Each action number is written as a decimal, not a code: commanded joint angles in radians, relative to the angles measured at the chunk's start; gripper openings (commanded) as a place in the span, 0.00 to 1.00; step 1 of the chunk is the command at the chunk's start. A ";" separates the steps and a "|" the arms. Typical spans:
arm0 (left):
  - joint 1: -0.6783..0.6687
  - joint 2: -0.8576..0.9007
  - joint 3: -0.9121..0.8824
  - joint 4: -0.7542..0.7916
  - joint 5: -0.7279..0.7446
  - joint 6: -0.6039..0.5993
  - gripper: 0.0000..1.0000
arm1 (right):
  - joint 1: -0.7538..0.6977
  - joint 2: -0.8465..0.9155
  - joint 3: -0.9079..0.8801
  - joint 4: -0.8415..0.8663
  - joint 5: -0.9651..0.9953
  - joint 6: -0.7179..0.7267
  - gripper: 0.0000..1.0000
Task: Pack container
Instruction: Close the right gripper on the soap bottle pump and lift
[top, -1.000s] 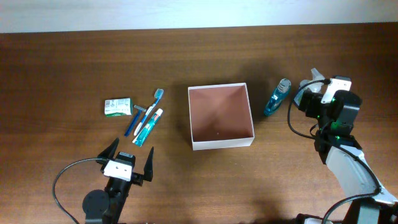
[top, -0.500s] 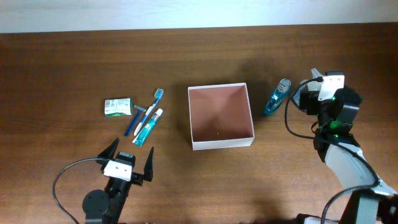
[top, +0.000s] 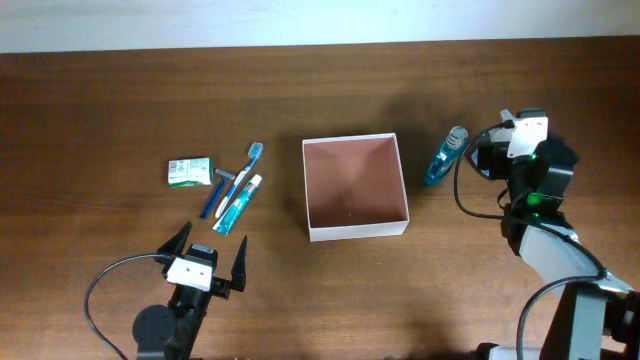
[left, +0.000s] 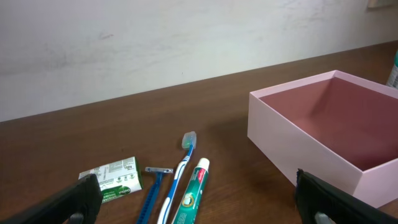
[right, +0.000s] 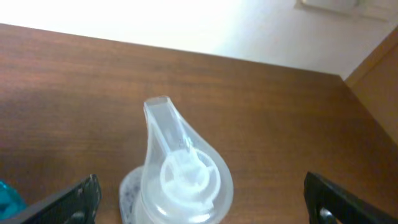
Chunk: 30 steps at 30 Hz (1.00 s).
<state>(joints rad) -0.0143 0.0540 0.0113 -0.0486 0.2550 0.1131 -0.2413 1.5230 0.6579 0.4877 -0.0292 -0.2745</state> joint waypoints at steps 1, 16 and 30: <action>0.004 -0.008 -0.002 -0.006 0.014 0.016 1.00 | 0.005 0.021 0.014 0.023 -0.024 -0.001 1.00; 0.004 -0.008 -0.002 -0.006 0.014 0.016 1.00 | 0.005 0.016 0.039 0.056 -0.031 0.021 0.43; 0.004 -0.008 -0.002 -0.006 0.014 0.016 1.00 | 0.006 -0.194 0.047 -0.001 -0.031 0.021 0.27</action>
<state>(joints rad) -0.0143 0.0540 0.0113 -0.0490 0.2550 0.1131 -0.2405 1.3830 0.6830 0.4992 -0.0513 -0.2623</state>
